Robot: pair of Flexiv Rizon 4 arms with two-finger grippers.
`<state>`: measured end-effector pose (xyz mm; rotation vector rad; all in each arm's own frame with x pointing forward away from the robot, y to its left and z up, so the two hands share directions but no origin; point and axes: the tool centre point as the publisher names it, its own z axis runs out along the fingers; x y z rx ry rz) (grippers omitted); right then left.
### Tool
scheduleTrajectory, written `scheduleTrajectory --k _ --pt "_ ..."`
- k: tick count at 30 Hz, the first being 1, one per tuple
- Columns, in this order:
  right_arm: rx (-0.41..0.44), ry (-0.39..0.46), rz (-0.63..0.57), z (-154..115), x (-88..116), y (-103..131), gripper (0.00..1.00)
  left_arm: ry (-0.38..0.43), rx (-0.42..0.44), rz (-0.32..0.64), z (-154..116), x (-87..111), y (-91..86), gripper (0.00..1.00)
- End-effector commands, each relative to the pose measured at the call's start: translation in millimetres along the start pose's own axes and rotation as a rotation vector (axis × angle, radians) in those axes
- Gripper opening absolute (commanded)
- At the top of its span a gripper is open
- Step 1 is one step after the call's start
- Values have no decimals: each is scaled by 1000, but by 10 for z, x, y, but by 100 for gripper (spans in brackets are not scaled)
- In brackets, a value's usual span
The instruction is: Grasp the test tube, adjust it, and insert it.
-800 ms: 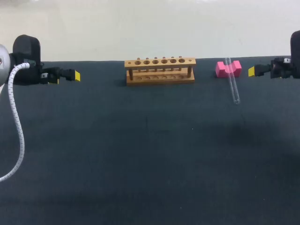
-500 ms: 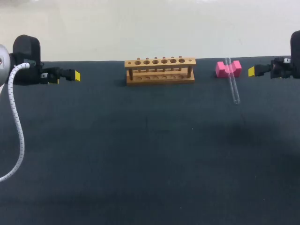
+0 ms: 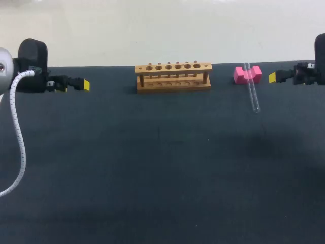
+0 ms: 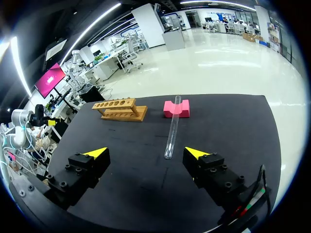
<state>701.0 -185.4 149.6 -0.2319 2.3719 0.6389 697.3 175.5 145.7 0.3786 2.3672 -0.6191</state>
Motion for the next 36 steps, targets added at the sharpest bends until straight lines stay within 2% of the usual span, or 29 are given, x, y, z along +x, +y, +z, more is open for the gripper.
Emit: scheduleTrajectory --k 1,11,17,21,29,36 --pt "1 11 0 -12 -24 0 100 10 139 76 83 -23 129 100" --pt "1 11 0 -12 -24 0 100 29 368 362 356 -128 202 100" --pt "1 11 0 -12 -24 0 100 -52 489 479 545 -209 197 100" --pt "1 11 0 -12 -24 0 100 -86 540 542 667 -239 172 100" --pt "1 11 0 -12 -24 0 100 -128 558 597 905 -316 132 100" --pt "1 11 0 -12 -24 0 100 -164 498 604 1126 -426 143 100"
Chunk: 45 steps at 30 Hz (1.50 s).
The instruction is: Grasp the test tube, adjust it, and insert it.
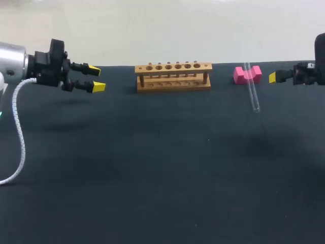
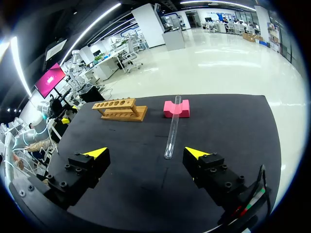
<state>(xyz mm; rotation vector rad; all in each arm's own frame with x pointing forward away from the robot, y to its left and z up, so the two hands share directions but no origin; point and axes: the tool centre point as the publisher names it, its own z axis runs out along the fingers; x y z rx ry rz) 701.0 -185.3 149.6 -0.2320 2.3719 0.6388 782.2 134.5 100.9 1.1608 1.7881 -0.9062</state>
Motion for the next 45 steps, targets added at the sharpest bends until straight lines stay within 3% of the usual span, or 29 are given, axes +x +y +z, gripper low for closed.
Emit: scheduleTrajectory --k 1,10,45 --pt "1 11 0 -13 -25 0 100 -5 -21 12 174 5 106 100" --pt "1 11 0 -13 -25 0 100 -6 -9 44 301 -5 208 100" --pt "1 11 0 -13 -25 0 100 0 17 59 282 4 214 100"
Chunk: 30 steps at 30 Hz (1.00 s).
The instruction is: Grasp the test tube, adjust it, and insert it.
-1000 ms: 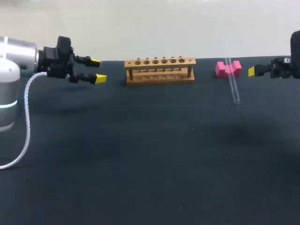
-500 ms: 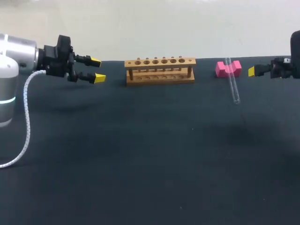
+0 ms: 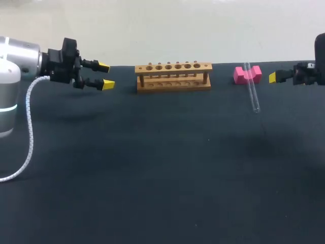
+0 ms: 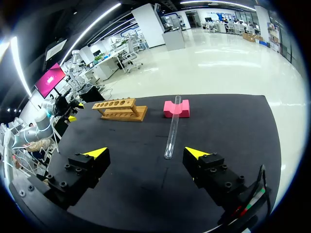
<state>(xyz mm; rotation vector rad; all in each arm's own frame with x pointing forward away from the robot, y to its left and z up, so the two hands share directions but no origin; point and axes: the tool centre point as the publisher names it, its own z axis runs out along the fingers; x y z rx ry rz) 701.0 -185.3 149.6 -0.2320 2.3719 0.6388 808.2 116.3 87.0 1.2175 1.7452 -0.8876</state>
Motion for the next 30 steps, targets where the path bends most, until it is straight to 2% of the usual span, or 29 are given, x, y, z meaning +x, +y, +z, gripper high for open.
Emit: scheduleTrajectory --k 1,9,16,25,30 --pt "1 11 0 -13 -25 0 100 -4 1 3 2 13 9 100" --pt "159 -48 -41 198 -75 -28 100 -4 1 3 2 13 9 100" --pt "267 -146 -74 345 -81 -59 100 -4 1 3 2 13 9 100" --pt "330 -272 -47 533 -28 -168 100 -4 1 3 2 13 9 100" --pt "345 -265 -24 584 3 -194 100 -4 1 3 2 13 9 100"
